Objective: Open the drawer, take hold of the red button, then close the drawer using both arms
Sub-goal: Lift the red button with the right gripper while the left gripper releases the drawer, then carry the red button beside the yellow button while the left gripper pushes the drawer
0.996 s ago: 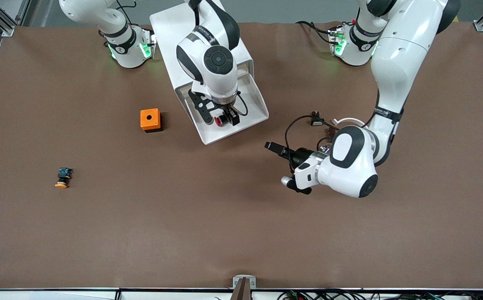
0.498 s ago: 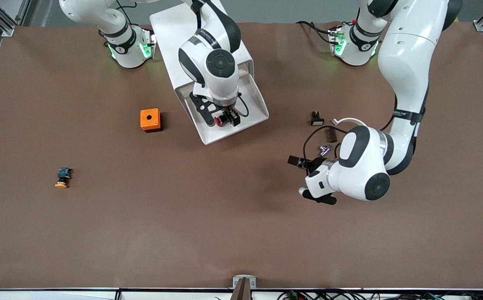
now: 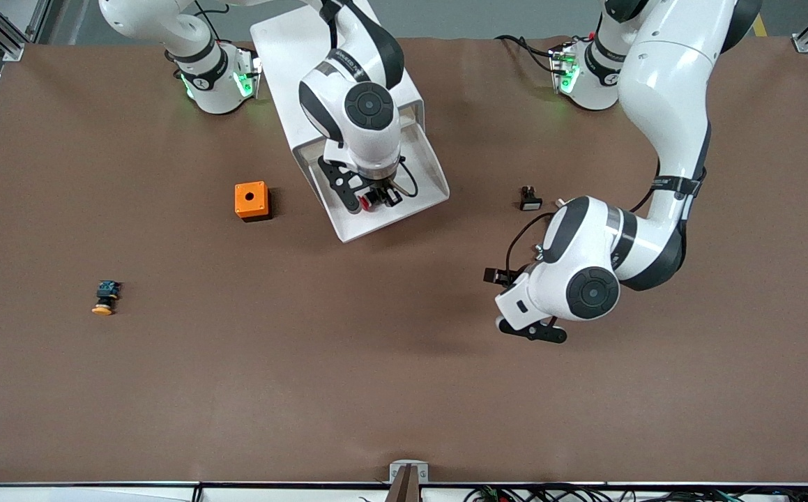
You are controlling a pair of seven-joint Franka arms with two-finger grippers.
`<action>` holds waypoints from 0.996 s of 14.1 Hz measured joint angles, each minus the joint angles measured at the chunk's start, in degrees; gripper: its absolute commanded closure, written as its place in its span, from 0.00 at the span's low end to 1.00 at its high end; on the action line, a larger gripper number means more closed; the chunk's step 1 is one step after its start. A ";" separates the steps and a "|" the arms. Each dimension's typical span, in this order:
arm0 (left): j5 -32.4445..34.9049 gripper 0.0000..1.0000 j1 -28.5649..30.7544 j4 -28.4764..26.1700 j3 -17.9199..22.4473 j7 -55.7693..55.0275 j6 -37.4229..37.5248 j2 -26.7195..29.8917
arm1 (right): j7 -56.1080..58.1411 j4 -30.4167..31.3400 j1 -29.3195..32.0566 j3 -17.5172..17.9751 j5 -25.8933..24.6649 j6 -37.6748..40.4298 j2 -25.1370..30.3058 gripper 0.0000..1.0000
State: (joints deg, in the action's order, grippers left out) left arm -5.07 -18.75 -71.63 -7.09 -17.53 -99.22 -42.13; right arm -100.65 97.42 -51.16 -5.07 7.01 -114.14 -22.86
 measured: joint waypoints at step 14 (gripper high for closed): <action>1.65 0.00 -14.42 -0.66 -0.17 -39.74 -8.01 0.24 | 47.64 -20.98 25.60 -1.65 -0.18 36.71 4.10 0.90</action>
State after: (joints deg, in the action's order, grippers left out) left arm -3.42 -33.17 -72.29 -7.26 -57.28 -107.23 -41.89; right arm -53.01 76.44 -25.56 -6.73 6.83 -77.43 -18.76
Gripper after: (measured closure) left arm 0.000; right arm 0.590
